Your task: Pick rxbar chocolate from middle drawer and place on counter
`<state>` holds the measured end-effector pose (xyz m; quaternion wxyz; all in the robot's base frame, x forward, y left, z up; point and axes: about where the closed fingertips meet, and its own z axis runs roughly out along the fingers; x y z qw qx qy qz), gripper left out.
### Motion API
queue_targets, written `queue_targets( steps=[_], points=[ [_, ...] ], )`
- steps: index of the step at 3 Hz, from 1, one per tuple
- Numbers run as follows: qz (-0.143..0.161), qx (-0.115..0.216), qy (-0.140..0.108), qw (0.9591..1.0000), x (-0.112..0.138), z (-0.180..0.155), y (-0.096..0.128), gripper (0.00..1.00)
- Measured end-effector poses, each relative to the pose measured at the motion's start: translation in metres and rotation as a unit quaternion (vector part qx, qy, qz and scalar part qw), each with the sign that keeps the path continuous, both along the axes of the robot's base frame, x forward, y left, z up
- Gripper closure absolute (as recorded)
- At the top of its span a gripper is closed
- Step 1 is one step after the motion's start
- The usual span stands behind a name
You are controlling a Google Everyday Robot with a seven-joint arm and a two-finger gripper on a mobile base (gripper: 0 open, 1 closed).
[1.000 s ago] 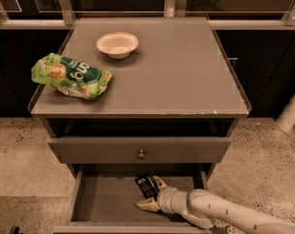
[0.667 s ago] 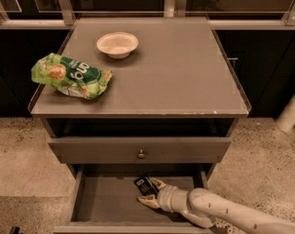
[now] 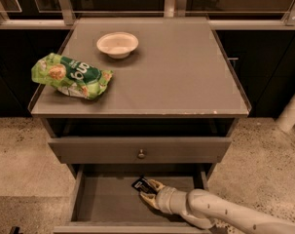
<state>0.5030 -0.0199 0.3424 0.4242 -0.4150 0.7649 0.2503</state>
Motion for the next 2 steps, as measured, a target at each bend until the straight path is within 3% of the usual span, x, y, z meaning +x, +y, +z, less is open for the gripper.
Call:
queue_targets(
  steps=[2],
  points=[
    [0.000, 0.000, 0.000, 1.0000, 0.0000, 0.0032, 0.0000, 1.00]
  ],
)
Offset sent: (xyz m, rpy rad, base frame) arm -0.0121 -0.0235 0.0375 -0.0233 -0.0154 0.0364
